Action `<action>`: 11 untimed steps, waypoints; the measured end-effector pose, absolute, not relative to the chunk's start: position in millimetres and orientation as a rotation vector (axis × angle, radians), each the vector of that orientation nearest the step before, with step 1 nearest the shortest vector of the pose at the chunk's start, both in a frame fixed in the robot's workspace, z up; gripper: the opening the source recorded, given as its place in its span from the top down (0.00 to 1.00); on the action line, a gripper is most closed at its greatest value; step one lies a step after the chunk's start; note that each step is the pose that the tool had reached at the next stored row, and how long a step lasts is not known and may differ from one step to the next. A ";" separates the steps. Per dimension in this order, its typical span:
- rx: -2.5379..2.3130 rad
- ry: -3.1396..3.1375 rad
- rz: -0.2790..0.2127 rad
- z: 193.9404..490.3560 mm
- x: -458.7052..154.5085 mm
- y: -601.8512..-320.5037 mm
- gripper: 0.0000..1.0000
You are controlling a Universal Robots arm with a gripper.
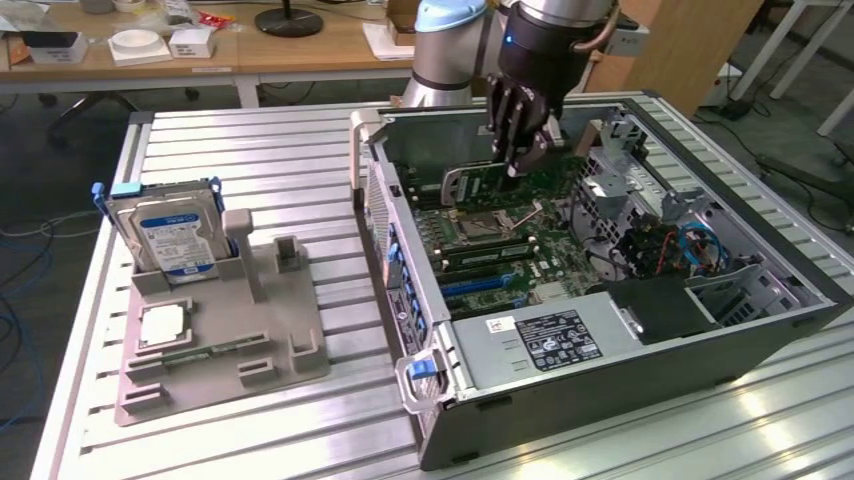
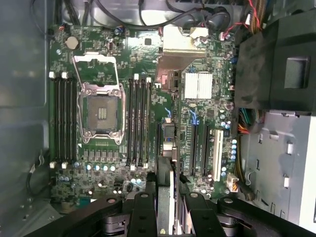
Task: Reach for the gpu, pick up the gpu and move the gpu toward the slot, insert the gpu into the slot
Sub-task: 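Insert the gpu into the slot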
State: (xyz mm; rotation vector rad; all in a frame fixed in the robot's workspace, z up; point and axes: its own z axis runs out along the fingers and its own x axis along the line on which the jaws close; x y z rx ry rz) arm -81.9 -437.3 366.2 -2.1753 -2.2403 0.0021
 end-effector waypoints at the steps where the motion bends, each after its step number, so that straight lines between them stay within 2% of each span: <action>1: -2.157 -2.258 0.002 366.1 -81.9 -437.3 0.74; 11: -1.944 -2.444 0.005 365.3 -81.9 -437.2 0.74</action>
